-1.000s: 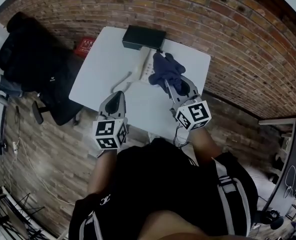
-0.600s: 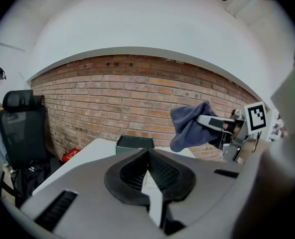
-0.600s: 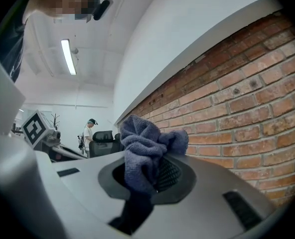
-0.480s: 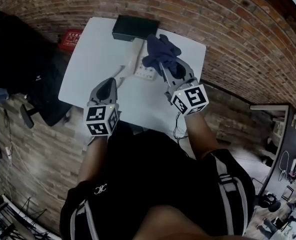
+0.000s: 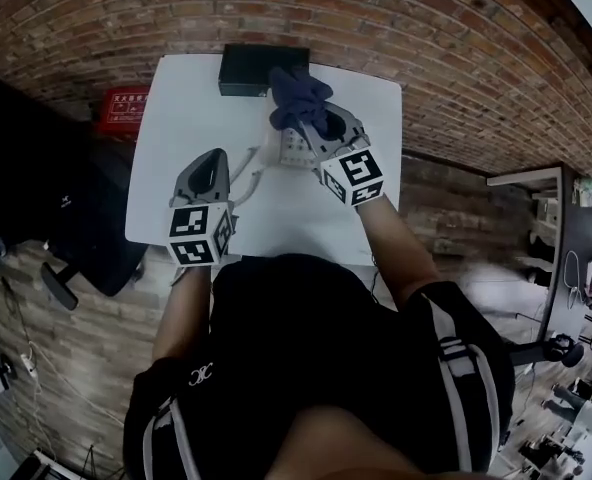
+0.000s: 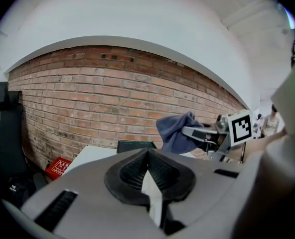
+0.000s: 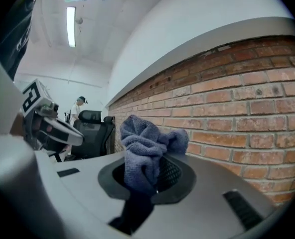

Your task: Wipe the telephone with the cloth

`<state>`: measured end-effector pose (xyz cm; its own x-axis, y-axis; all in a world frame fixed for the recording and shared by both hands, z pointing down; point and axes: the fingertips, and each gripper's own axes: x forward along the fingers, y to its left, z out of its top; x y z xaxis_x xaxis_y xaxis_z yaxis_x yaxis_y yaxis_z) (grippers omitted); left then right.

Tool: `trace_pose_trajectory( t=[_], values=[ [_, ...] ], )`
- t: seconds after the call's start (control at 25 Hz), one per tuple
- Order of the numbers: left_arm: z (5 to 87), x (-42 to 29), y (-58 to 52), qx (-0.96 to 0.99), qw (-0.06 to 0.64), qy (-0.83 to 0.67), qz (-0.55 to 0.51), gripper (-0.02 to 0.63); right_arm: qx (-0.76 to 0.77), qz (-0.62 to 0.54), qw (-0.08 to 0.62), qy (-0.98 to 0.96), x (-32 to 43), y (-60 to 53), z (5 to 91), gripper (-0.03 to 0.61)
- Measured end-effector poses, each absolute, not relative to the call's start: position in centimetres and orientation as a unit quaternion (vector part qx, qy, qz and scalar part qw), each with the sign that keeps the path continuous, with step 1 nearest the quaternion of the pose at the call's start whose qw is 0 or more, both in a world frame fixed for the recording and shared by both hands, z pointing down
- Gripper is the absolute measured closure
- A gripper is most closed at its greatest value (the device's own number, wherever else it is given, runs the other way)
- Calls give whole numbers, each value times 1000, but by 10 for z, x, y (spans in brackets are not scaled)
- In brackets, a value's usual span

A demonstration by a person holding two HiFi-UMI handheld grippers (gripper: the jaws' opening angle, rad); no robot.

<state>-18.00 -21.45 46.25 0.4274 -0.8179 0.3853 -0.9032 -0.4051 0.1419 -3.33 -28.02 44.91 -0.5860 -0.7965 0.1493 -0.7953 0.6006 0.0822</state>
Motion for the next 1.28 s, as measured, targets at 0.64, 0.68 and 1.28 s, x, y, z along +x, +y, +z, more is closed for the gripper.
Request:
trace_pose_trajectory(
  t=[0.64, 0.68, 1.28],
  values=[
    [492, -240, -229, 811, 196, -537, 126, 614, 429, -38, 239, -870, -53, -361, 562, 540],
    [494, -242, -229, 807, 199, -542, 125, 614, 425, -30, 241, -872, -52, -365, 568, 540],
    [516, -224, -210, 777, 226, -568, 152, 614, 378, 76, 258, -886, -32, -399, 639, 540]
  ],
)
